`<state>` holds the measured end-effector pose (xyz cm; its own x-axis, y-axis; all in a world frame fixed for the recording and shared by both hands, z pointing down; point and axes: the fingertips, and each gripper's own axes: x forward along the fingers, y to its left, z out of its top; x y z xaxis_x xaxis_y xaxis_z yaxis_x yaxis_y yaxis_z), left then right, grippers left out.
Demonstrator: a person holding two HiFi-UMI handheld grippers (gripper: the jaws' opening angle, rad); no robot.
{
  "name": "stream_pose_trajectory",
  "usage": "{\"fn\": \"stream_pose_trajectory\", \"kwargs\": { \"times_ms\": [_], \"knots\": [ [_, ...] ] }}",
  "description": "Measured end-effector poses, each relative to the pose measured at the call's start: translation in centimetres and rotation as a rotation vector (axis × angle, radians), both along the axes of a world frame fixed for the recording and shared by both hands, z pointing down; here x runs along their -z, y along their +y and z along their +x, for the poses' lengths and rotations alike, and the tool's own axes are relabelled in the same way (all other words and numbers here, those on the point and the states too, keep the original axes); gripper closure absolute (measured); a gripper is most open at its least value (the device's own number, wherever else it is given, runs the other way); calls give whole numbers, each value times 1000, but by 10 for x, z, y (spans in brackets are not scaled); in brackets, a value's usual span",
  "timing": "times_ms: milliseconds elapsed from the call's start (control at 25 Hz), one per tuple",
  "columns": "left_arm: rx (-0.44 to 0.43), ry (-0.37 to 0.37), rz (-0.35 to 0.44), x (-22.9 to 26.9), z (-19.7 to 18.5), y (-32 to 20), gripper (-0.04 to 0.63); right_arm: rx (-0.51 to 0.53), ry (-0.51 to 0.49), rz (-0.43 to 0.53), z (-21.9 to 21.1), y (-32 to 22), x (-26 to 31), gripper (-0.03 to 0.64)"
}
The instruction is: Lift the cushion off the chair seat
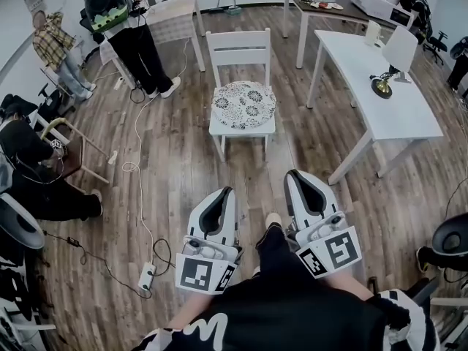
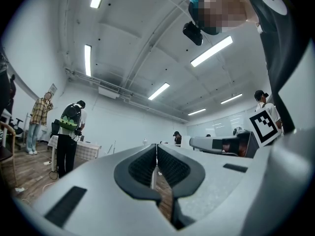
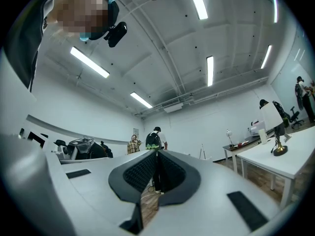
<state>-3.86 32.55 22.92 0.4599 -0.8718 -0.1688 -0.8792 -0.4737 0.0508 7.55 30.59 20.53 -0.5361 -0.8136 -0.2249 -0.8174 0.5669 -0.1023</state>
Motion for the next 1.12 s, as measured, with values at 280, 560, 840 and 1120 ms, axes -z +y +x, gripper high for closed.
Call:
{"fn": "stream_pose_trajectory", "kwargs": {
  "times_ms": [280, 560, 840, 1120],
  "knots": [
    [6, -3, 2, -1, 9, -44, 588, 13, -3, -5, 7, -45, -2, 591],
    [20, -1, 8, 6, 14, -103, 588, 35, 2, 6, 9, -105, 6, 591],
    [33, -4, 4, 10, 21, -163, 588, 51, -1, 2, 15, -167, 11, 591],
    [65, 5, -9, 4, 28, -215, 588, 75, 7, -11, 24, -223, 5, 591]
  ]
}}
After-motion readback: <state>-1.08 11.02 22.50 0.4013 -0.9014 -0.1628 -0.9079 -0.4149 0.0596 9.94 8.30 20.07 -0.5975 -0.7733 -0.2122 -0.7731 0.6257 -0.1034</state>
